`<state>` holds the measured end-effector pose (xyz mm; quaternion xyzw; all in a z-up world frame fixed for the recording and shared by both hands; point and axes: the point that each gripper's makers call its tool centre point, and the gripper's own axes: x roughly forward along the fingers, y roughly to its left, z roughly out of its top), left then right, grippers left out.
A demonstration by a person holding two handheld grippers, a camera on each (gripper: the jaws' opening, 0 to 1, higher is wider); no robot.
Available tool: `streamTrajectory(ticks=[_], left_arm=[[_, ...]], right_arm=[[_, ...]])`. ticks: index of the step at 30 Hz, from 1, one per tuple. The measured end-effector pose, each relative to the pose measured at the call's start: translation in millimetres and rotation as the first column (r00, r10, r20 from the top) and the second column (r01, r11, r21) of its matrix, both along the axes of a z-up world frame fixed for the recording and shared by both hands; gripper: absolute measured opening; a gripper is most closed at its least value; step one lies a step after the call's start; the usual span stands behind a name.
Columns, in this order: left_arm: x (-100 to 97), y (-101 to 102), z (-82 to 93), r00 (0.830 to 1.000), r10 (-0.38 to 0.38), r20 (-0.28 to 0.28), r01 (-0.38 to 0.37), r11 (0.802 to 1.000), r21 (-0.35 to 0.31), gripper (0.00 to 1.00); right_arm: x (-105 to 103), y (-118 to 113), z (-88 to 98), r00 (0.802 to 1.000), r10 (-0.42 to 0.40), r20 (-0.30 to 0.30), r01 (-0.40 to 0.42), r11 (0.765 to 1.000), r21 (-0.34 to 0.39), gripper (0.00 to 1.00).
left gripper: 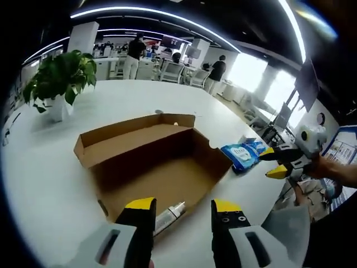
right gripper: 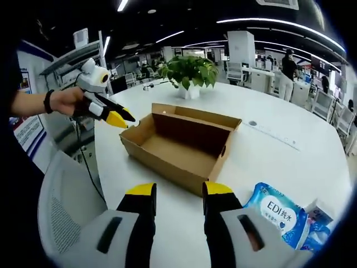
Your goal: Operate the shoe box by opening the lid, removing the specified soft item, and placing it in the target area until the item is outside and the box remains undamaged.
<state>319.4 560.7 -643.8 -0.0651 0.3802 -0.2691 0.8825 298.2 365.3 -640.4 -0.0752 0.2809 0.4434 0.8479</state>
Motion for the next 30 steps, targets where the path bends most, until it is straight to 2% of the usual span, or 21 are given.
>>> streamTrajectory(ticks=[7, 15, 18, 21, 25, 28, 30], left_arm=[[13.1, 3.4, -19.8, 0.999, -0.016, -0.030, 0.017, 0.999, 0.038, 0.40], [26.8, 6.4, -37.0, 0.994, -0.097, -0.052, 0.102, 0.990, 0.101, 0.40], [25.4, 7.7, -49.5, 0.983, -0.162, -0.089, 0.174, 0.974, 0.143, 0.40], [22.3, 3.9, -60.4, 0.970, -0.209, -0.126, 0.226, 0.964, 0.142, 0.40], [18.7, 4.9, -75.8, 0.944, -0.284, -0.169, 0.315, 0.928, 0.199, 0.40], [24.7, 3.1, -80.9, 0.937, -0.300, -0.180, 0.333, 0.923, 0.193, 0.40], [25.6, 1.0, -84.6, 0.924, -0.329, -0.193, 0.366, 0.909, 0.198, 0.40]], right_arm=[[-8.0, -6.0, 9.3, 0.999, -0.043, 0.007, 0.043, 0.999, 0.016, 0.30], [-20.0, -12.6, 27.8, 0.997, -0.068, 0.031, 0.067, 0.997, 0.027, 0.30], [-22.9, -15.3, 33.8, 0.997, -0.071, 0.040, 0.070, 0.997, 0.029, 0.30], [-24.7, -18.2, 40.5, 0.995, -0.082, 0.051, 0.080, 0.996, 0.033, 0.30], [-25.9, -23.3, 46.1, 0.992, -0.111, 0.059, 0.108, 0.993, 0.045, 0.30], [-28.6, -27.3, 43.9, 0.990, -0.132, 0.051, 0.131, 0.991, 0.029, 0.29], [-31.6, -28.4, 43.8, 0.989, -0.142, 0.048, 0.141, 0.990, 0.030, 0.28]])
